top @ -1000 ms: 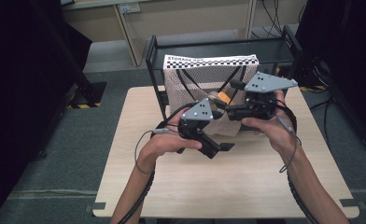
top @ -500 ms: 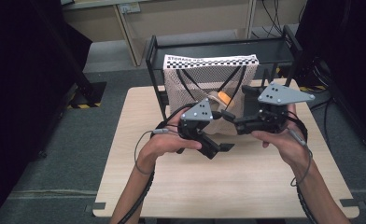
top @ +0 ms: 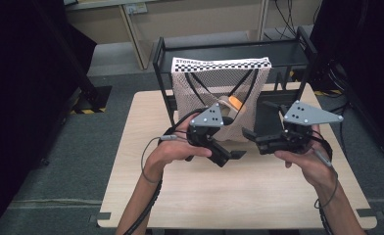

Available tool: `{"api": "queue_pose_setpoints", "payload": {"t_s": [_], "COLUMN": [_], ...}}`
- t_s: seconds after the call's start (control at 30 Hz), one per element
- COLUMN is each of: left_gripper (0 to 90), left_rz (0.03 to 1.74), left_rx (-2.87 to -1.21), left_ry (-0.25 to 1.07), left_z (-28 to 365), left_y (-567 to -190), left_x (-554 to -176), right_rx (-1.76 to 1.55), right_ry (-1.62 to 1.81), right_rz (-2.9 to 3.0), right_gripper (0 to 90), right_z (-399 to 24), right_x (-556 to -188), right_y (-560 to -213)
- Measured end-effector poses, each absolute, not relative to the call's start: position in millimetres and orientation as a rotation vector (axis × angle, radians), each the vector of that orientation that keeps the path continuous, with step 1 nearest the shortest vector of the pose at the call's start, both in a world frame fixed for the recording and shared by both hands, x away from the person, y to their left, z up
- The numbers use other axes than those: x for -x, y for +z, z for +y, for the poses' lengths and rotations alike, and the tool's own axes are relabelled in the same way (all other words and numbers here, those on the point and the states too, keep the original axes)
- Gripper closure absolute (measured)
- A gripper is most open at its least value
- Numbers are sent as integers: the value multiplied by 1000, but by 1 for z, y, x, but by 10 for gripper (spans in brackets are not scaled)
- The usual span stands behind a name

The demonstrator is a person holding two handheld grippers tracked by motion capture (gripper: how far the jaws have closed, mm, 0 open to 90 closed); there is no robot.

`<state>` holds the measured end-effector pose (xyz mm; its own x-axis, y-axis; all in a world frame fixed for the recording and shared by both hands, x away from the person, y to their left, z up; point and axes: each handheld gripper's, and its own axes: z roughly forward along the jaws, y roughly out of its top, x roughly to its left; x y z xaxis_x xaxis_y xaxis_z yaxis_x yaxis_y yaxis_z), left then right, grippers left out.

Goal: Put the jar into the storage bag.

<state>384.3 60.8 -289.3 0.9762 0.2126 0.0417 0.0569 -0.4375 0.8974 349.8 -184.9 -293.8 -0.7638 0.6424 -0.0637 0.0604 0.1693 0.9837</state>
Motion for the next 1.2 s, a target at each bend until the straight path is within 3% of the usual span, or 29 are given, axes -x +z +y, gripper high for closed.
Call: {"api": "queue_pose_setpoints", "payload": {"t_s": [1.2], "left_gripper": [1], "left_rz": [195], "left_rx": [-2014], "left_ry": [184], "left_z": [59], "left_y": [-291], "left_x": [-384], "right_rx": [-731], "right_ry": [1628], "right_rz": [2013], "right_gripper": [52], "right_z": [-207], "right_x": [-323], "right_y": [-378]}}
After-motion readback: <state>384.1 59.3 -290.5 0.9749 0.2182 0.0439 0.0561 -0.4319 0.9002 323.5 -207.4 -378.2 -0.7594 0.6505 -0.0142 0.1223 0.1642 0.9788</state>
